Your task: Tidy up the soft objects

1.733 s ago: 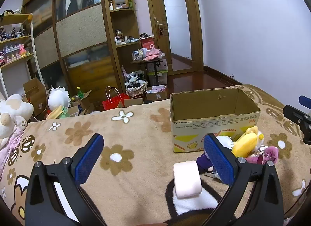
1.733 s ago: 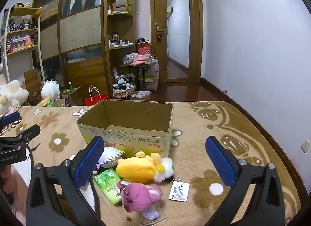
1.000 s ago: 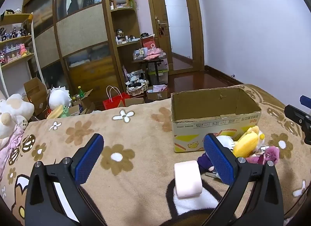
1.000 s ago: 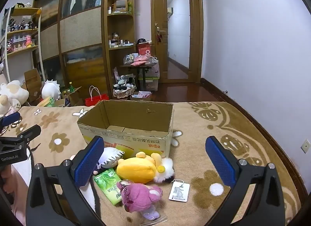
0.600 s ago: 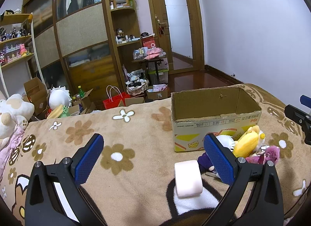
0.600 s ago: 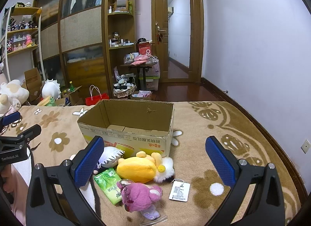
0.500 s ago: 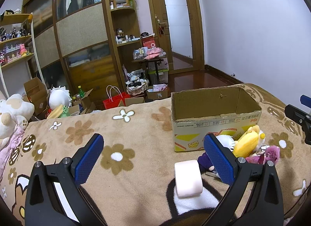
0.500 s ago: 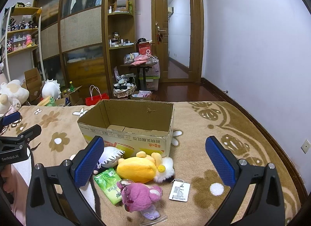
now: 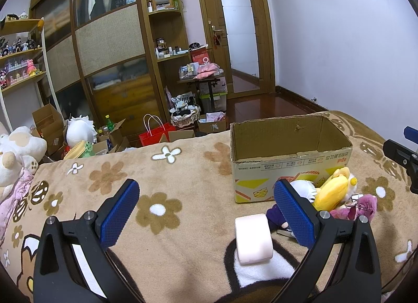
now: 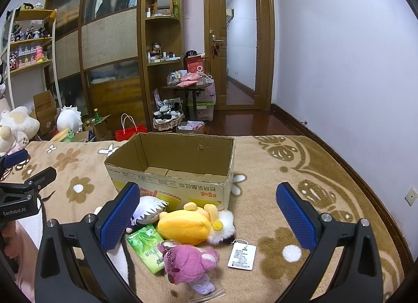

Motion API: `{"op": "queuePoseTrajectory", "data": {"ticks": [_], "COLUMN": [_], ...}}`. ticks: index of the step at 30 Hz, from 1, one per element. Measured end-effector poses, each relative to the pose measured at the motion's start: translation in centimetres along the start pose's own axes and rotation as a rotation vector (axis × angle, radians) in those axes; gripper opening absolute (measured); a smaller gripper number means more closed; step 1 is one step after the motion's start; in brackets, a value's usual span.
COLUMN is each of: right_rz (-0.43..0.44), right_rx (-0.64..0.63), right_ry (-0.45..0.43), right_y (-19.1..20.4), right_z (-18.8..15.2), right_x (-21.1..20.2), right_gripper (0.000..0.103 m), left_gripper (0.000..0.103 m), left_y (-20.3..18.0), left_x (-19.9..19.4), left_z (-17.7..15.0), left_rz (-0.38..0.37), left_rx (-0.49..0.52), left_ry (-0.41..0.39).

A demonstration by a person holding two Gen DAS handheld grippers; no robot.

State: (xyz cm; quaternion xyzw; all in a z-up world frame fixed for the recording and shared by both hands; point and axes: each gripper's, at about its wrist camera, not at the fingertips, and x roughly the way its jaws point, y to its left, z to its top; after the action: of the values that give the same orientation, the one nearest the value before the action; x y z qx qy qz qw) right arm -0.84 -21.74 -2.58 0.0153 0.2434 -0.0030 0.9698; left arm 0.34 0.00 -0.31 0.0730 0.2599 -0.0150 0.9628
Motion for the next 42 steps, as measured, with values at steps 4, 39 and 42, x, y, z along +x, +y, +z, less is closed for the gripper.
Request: {"op": "queuePoseTrajectory", "data": {"ticks": [4, 39, 42], "right_rz": [-0.001, 0.001, 0.001], "right_rx": [-0.001, -0.002, -0.003], "right_ry": [0.001, -0.003, -0.004], "right_y": [0.21, 0.23, 0.26], "right_z": [-0.12, -0.23, -0.26], "right_x": [0.15, -0.04, 0.02], "right_gripper": [0.103, 0.103, 0.103], "left_gripper": [0.102, 0.102, 0.102], "left_y": [-0.02, -0.09, -0.08], "left_x": [0.03, 0.10, 0.06], "left_z": [0.01, 0.06, 0.06], "left_rz": [0.000, 0.002, 0.002], "left_rx": [0.001, 0.005, 0.005], "left_ry": [0.001, 0.005, 0.005]}}
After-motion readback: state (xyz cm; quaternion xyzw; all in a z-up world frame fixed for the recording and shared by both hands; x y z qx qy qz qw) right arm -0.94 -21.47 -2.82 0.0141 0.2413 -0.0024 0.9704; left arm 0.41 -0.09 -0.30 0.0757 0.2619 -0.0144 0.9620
